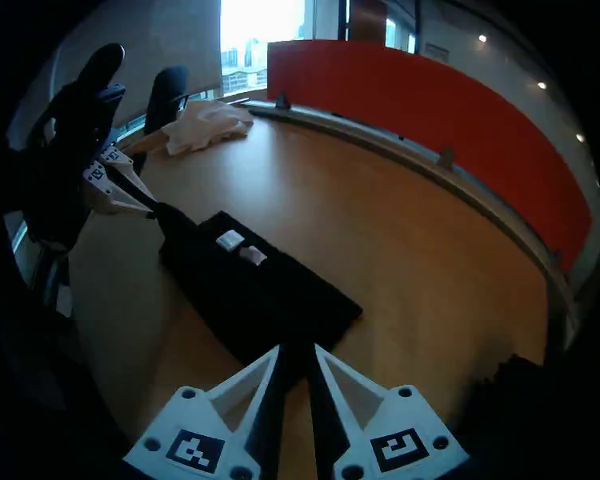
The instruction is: Fold towel
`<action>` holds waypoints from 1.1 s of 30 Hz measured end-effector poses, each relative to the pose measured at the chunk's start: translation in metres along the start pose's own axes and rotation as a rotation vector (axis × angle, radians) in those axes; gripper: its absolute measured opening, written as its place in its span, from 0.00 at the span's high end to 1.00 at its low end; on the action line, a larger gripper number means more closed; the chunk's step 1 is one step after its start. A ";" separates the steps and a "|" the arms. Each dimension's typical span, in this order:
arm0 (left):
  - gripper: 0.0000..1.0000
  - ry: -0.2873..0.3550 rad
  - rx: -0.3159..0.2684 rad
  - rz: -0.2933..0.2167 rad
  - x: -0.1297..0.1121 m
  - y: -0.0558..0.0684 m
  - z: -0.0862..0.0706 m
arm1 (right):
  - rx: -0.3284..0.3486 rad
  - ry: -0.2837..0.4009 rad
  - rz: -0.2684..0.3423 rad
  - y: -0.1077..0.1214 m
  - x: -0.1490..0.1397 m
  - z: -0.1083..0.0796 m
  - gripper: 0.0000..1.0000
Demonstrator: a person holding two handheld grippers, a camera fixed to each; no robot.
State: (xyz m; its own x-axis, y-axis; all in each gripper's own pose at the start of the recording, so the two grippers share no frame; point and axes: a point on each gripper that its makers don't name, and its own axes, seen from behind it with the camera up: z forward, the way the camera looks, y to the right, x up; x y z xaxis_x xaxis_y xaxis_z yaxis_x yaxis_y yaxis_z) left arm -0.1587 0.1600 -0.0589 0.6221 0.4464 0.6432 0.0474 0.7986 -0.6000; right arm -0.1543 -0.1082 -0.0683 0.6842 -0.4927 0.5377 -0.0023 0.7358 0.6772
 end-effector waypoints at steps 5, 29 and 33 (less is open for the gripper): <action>0.88 -0.018 -0.004 -0.003 -0.004 -0.003 0.013 | 0.004 -0.025 0.005 0.005 -0.006 0.008 0.84; 0.74 -0.045 0.092 0.026 -0.003 -0.035 0.064 | -0.041 -0.093 0.056 0.033 -0.022 0.054 0.75; 0.74 -0.053 0.100 0.033 -0.005 -0.038 0.067 | -0.049 -0.101 0.056 0.037 -0.024 0.057 0.72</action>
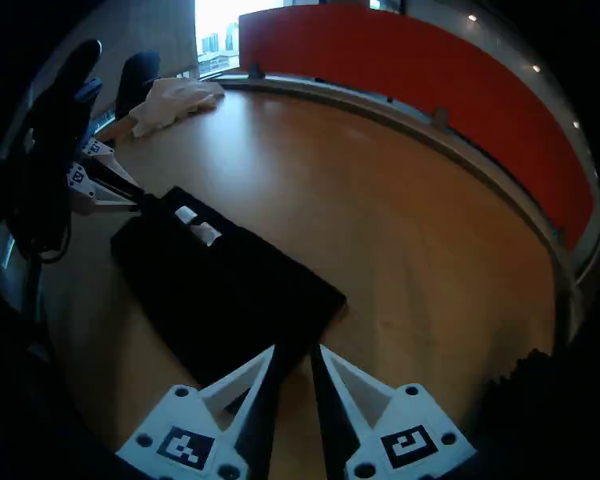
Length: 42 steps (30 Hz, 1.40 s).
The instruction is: Fold towel
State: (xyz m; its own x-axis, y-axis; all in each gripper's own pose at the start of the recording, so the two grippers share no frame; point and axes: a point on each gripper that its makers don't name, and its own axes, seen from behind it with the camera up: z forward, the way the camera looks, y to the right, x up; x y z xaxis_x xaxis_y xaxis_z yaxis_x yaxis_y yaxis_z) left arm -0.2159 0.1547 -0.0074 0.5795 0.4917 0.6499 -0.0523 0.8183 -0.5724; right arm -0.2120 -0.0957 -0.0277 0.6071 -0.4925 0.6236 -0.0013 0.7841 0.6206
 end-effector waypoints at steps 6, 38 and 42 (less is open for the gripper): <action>0.71 -0.006 0.001 -0.013 -0.002 -0.001 0.001 | 0.000 -0.012 -0.014 0.000 -0.006 0.001 0.36; 0.04 -0.012 0.094 -0.103 -0.035 -0.025 -0.035 | 0.005 0.004 -0.022 -0.007 -0.002 0.003 0.00; 0.04 -0.014 0.112 -0.146 -0.052 -0.030 -0.049 | 0.017 0.009 -0.031 -0.014 0.005 0.007 0.00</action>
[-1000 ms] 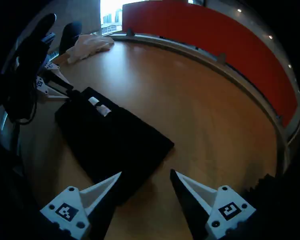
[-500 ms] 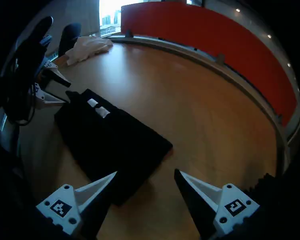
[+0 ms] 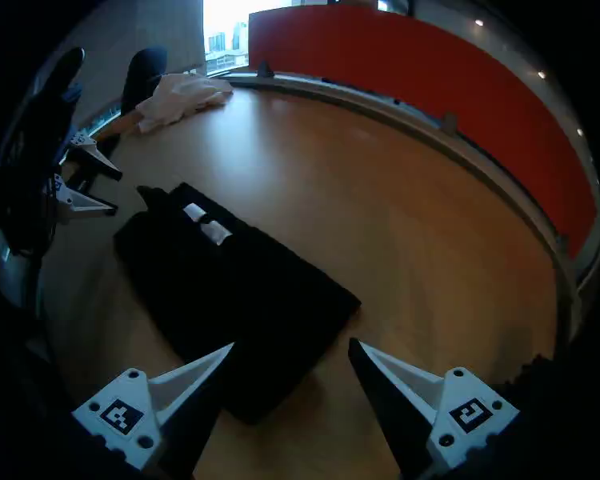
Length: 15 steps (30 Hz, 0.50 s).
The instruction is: Fold towel
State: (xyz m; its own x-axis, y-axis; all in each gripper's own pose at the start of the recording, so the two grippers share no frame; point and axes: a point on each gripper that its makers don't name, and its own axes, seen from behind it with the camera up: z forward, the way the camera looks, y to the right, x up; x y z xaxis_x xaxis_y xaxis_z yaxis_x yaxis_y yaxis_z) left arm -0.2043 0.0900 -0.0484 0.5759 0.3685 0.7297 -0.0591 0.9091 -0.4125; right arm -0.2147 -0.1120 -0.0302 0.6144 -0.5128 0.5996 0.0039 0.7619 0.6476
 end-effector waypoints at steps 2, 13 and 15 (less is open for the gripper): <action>0.04 -0.001 0.010 -0.022 -0.009 -0.004 -0.007 | 0.008 0.002 -0.009 -0.005 0.004 0.003 0.00; 0.04 -0.019 0.063 -0.131 -0.062 -0.023 -0.042 | 0.062 0.005 -0.077 -0.039 0.031 0.030 0.00; 0.04 -0.020 0.071 -0.148 -0.069 -0.026 -0.048 | 0.072 0.006 -0.087 -0.046 0.036 0.034 0.00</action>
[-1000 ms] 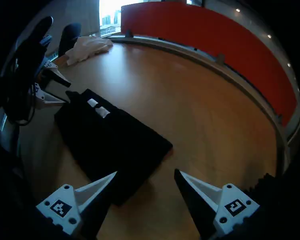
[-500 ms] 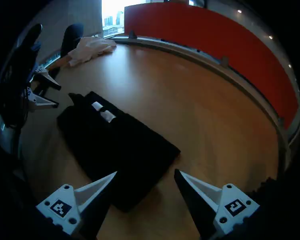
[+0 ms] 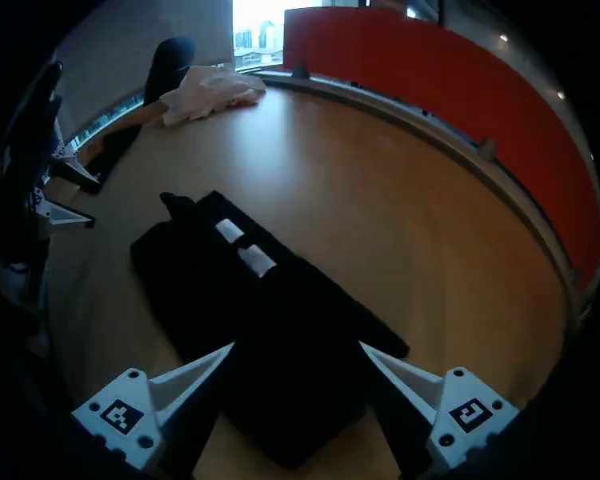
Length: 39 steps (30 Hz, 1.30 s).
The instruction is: Fold towel
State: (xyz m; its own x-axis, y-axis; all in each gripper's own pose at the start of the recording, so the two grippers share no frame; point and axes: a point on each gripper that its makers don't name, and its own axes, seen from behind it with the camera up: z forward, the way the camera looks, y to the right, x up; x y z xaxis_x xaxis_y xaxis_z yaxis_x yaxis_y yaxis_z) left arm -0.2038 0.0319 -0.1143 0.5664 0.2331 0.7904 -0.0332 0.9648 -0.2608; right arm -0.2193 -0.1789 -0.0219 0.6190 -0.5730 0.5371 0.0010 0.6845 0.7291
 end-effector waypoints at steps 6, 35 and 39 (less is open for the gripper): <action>0.04 -0.004 0.019 -0.043 -0.019 -0.008 -0.014 | 0.030 0.001 -0.030 -0.019 0.017 0.013 0.00; 0.04 -0.008 0.036 -0.073 -0.033 -0.008 -0.021 | 0.030 -0.011 -0.068 -0.015 0.037 0.036 0.00; 0.04 -0.007 0.038 -0.077 -0.034 -0.008 -0.022 | 0.019 -0.006 -0.077 -0.007 0.045 0.038 0.00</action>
State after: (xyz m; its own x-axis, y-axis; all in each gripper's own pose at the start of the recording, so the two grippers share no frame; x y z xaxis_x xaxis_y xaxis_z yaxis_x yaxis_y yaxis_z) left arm -0.2043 0.0132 -0.1508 0.5626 0.1590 0.8113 -0.0210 0.9838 -0.1782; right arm -0.2214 -0.2267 0.0140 0.6132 -0.6259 0.4818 0.0329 0.6297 0.7761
